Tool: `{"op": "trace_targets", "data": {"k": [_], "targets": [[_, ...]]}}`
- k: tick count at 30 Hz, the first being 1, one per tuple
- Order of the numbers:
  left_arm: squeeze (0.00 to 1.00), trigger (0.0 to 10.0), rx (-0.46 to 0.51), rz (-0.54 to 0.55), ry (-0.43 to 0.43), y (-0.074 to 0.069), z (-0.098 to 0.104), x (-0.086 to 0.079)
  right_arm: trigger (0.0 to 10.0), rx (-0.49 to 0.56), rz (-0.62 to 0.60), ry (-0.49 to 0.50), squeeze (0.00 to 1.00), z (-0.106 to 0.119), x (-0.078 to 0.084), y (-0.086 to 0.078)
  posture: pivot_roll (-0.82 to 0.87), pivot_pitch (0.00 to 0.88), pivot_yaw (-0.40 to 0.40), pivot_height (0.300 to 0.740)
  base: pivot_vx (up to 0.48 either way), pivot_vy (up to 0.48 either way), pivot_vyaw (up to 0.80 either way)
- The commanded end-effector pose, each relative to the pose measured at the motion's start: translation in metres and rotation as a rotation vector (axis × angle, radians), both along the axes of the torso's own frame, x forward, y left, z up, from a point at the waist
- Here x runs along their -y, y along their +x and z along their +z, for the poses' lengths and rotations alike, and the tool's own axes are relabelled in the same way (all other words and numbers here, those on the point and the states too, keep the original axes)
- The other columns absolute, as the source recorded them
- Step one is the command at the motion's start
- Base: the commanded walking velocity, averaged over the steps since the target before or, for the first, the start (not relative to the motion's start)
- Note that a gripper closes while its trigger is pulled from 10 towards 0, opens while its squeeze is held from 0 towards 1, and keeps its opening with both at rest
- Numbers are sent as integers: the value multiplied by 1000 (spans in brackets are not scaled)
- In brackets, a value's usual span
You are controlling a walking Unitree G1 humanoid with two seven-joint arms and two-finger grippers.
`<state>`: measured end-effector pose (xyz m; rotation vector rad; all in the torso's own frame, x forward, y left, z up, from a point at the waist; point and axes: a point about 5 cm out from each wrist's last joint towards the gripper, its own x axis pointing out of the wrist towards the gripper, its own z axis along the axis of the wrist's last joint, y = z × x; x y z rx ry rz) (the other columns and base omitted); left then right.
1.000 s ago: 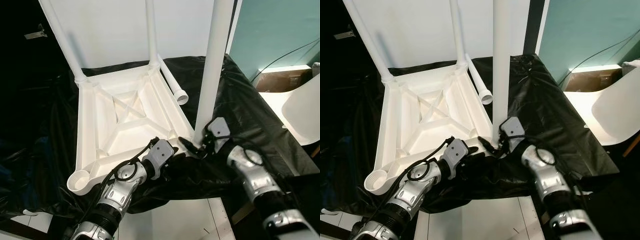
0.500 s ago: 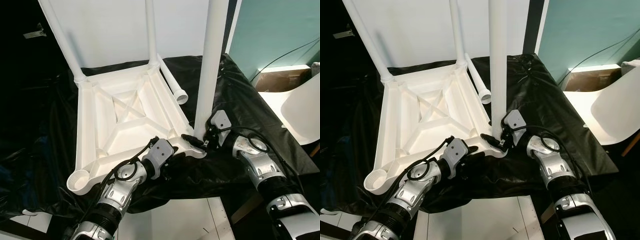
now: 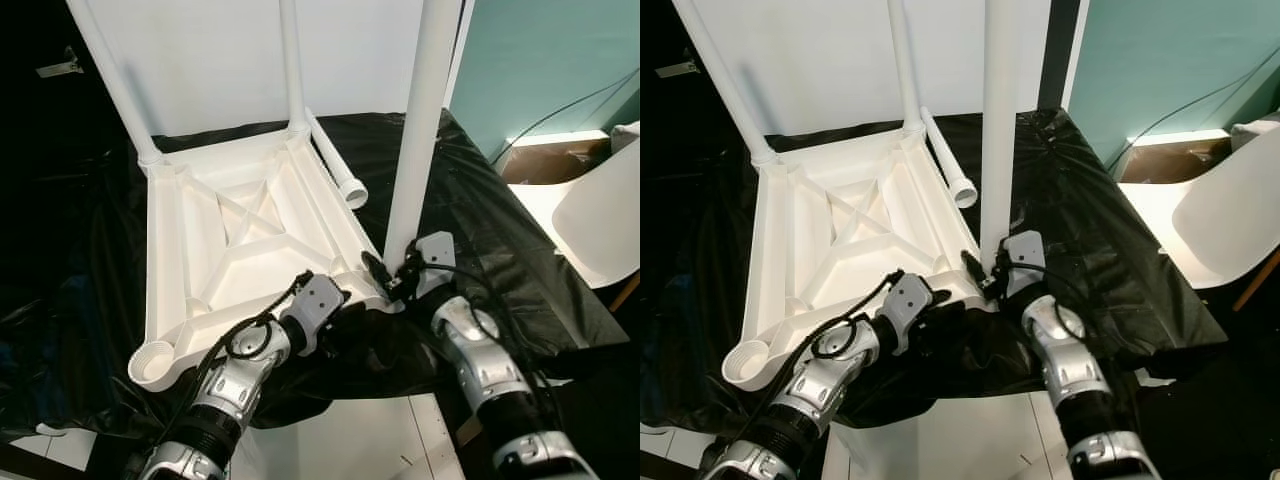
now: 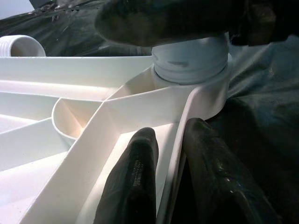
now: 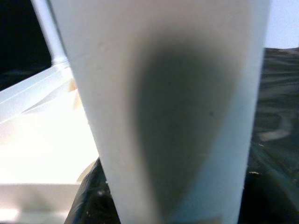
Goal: Building children table
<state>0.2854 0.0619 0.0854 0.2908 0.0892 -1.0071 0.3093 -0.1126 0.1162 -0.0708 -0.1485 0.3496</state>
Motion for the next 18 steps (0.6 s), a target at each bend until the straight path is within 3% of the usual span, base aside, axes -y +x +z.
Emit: {"op": "trace_targets", "data": {"k": [1, 2, 6, 7, 8, 10, 13, 14, 15, 17, 18], "targets": [[0, 10000, -122, -46, 66, -16, -28, -1, 0, -61, -39, 3, 0, -13, 1, -3, -53, 0, 28, 740, 0, 0, 0], [0, 10000, -120, -46, 67, -15, -28, -2, 0, -78, -92, 25, 0, -15, 5, 0, -52, 0, 26, 740, 0, 0, 0], [0, 10000, -120, -42, 66, -15, -28, -2, 0, -86, -117, 38, 0, -15, 8, 2, -50, 0, 26, 740, 0, 0, 0], [0, 10000, -122, -39, 65, -15, -28, -2, 8078, -91, -126, 36, 0, -15, 7, 2, -56, 0, 32, 740, 0, 0, 0], [0, 10000, -125, -45, 68, -17, -29, -2, 10000, -90, -107, 32, 0, -14, 5, 2, -59, 0, 31, 740, 0, 0, 0], [0, 10000, -129, -54, 71, -19, -31, 0, 10000, -64, -30, 9, 1000, -9, 0, 1, -63, 0, 31, 740, 0, 0, 0], [0, 10000, -129, -55, 69, -18, -30, 1, 10000, -36, 70, -47, 1000, -3, -1, 2, -63, 0, 31, 740, 0, 0, 0], [0, 10000, -129, -55, 68, -18, -30, 1, 10000, -31, 131, -78, 0, -2, -1, 1, -63, 0, 31, 740, 0, 0, 0], [0, 10000, -129, -55, 68, -18, -30, 1, 10000, -31, 131, -78, 0, -2, -1, 1, -63, 0, 31, 740, 0, 0, 0], [0, 10000, -130, -55, 68, -18, -30, 1, 10000, -21, 280, -155, 0, 0, 1, -2, -64, 0, 29, 740, 0, 0, 0], [0, 10000, -130, -55, 68, -18, -30, 1, 10000, -21, 280, -155, 0, 0, 1, -2, -64, 0, 29, 740, 0, 0, 0]]}}
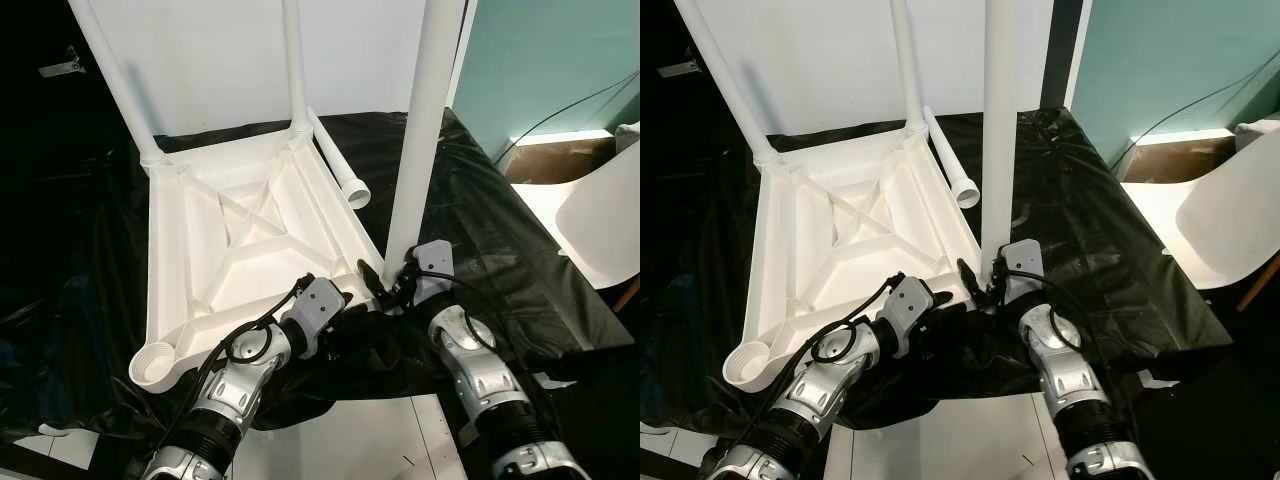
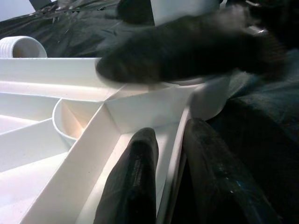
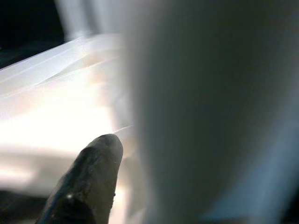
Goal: Building children table
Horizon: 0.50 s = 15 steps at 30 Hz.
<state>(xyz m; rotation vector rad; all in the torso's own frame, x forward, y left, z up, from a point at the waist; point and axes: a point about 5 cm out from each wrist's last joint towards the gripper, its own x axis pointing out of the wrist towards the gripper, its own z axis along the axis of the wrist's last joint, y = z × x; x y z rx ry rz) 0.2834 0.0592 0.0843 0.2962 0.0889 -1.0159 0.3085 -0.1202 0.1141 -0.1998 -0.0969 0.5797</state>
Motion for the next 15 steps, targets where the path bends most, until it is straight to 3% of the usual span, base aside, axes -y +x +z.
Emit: {"op": "trace_targets", "data": {"k": [1, 5, 13, 14, 15], "targets": [[0, 10000, -131, -45, 64, -16, -29, -1, 10000, 8, 63, -1, 0, 2, -6, -1, -64, 0, 29, 740, 0, 0, 0], [0, 10000, -133, -47, 70, -16, -31, -3, 10000, -20, 244, -131, 0, 6, 14, 0, -68, 0, 31, 740, 0, 0, 0], [0, 10000, -129, -45, 73, -14, -30, -4, 10000, -59, 324, -227, 0, 11, 31, 7, -66, 0, 33, 740, 0, 0, 0], [0, 10000, -128, -44, 73, -14, -30, -4, 8314, -69, 349, -252, 0, 15, 37, 10, -67, 0, 31, 740, 0, 0, 0], [0, 10000, -127, -43, 74, -14, -30, -4, 3490, -76, 362, -268, 0, 17, 40, 13, -66, 0, 31, 740, 0, 0, 0]]}}
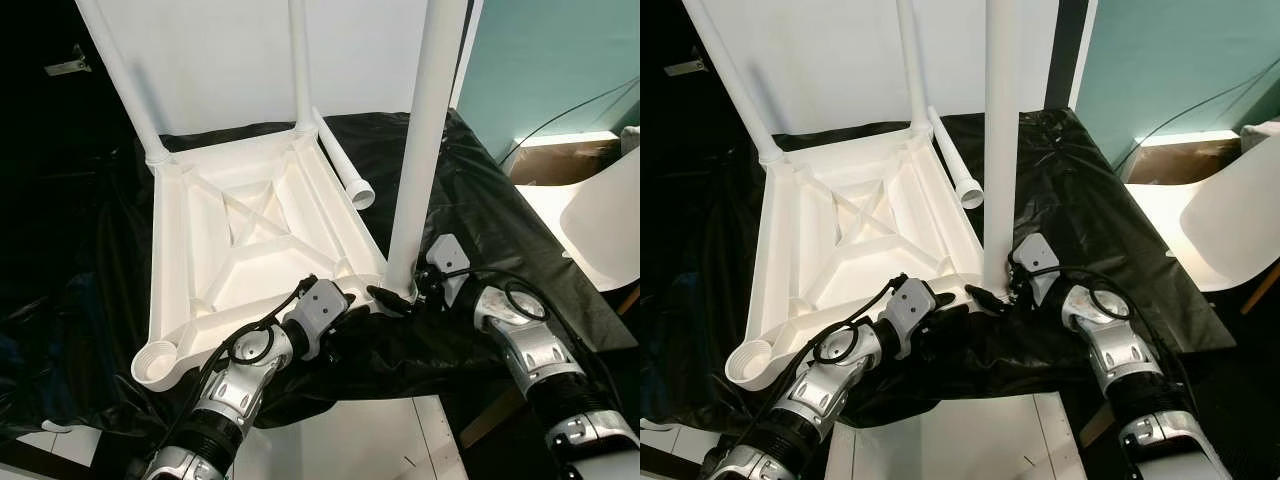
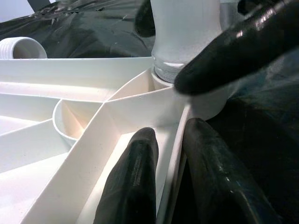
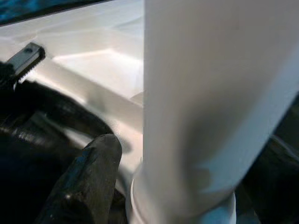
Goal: Building children table
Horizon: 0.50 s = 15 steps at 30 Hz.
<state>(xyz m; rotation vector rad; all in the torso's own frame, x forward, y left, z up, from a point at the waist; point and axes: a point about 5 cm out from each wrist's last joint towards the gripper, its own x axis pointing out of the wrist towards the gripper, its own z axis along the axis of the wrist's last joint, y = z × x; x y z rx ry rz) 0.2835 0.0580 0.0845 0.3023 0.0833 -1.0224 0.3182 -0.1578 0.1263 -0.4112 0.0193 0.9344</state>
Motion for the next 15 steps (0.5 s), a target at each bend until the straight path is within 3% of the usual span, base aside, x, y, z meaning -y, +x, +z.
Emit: {"op": "trace_targets", "data": {"k": [1, 10, 15], "targets": [[0, 10000, -133, -34, 72, -14, -30, -5, 0, -8, 43, -26, 0, 7, 6, 5, -66, 0, 31, 740, 0, 0, 0], [0, 10000, -134, -27, 69, -14, -30, -6, 0, -22, 70, -49, 0, 10, 12, 8, -66, 0, 29, 740, 0, 0, 0], [0, 10000, -134, -27, 67, -14, -30, -5, 0, -54, 63, -5, 0, -1, 3, 0, -65, 0, 26, 740, 0, 0, 0]]}}
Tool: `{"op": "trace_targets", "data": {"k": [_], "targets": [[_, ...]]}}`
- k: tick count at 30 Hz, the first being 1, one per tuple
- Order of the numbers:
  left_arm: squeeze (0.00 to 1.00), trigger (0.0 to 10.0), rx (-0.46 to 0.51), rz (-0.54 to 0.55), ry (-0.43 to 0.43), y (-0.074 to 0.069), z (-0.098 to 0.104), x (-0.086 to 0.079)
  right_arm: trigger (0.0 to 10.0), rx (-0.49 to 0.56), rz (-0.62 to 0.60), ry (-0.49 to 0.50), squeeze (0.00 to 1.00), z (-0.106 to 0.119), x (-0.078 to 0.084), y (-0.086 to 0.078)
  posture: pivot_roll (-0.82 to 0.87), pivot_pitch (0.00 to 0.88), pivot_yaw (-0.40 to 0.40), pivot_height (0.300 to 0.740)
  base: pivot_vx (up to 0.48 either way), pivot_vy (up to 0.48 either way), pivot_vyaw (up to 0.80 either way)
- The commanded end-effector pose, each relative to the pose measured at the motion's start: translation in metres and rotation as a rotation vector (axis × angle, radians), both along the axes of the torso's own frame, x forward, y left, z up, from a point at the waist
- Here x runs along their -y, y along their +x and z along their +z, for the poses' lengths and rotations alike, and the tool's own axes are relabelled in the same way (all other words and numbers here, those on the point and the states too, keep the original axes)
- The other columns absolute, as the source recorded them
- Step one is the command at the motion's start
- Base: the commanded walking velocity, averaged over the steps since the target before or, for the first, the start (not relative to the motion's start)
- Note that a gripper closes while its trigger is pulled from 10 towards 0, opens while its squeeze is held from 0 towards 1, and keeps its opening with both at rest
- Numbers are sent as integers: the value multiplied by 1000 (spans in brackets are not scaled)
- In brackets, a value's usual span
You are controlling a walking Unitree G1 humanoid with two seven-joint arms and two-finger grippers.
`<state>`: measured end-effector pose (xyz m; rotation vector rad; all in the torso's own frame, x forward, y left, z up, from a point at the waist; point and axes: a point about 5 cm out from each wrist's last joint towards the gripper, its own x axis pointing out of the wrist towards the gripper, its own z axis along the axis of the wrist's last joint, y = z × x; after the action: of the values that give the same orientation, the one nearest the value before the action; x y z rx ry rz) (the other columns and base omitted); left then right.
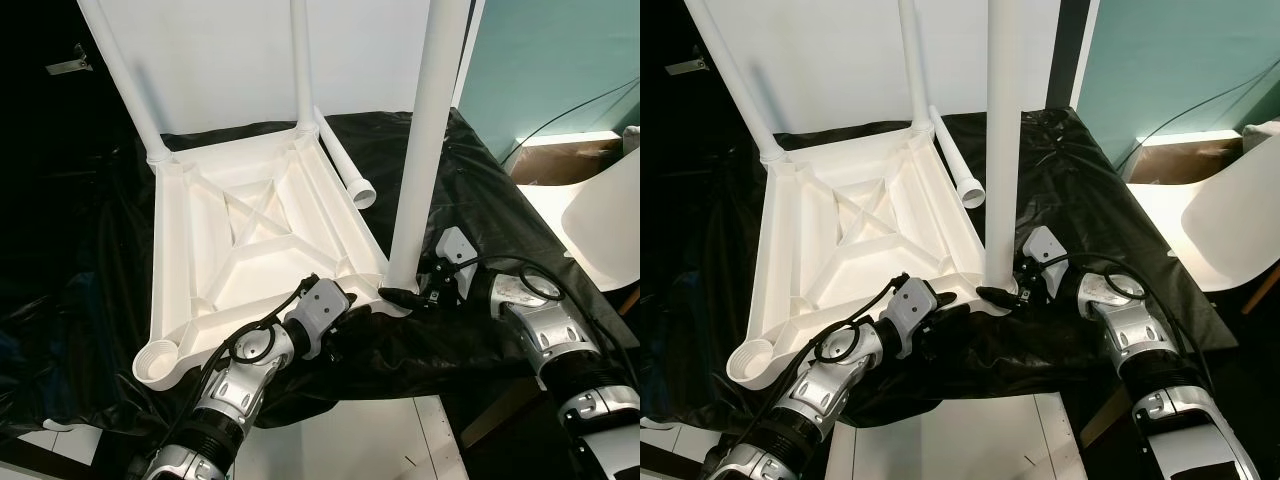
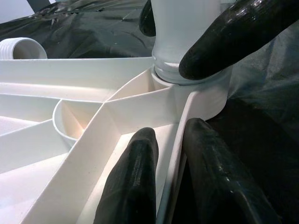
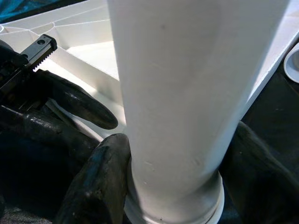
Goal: Building children table
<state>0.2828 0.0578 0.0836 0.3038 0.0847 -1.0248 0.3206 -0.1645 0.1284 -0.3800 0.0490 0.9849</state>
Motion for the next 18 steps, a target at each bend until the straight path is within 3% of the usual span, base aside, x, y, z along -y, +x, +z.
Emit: {"op": "trace_targets", "data": {"k": [1, 4, 6, 7, 9, 18], "targets": [[0, 10000, -134, -25, 65, -14, -30, -6, 0, -9, 3, 11, 0, -6, -8, -4, -65, 0, 26, 740, 0, 0, 0], [0, 10000, -134, -23, 64, -14, -30, -6, 0, 13, -85, 86, 0, -12, -19, -8, -64, 0, 23, 740, 0, 0, 0], [0, 10000, -134, -21, 63, -13, -30, -5, 0, 68, -278, 202, 0, -20, -31, -13, -59, 0, 24, 740, 0, 0, 0], [0, 10000, -134, -21, 63, -13, -30, -5, 0, 68, -278, 202, 0, -20, -31, -13, -59, 0, 24, 740, 0, 0, 0], [0, 10000, -134, -23, 64, -13, -30, -5, 0, 98, -448, 276, 0, -27, -37, -18, -59, 0, 27, 740, 0, 0, 0], [0, 10000, -132, -25, 67, -13, -29, -7, 0, 132, -660, 353, 0, -25, -41, -16, -55, 0, 31, 740, 0, 0, 0]]}}
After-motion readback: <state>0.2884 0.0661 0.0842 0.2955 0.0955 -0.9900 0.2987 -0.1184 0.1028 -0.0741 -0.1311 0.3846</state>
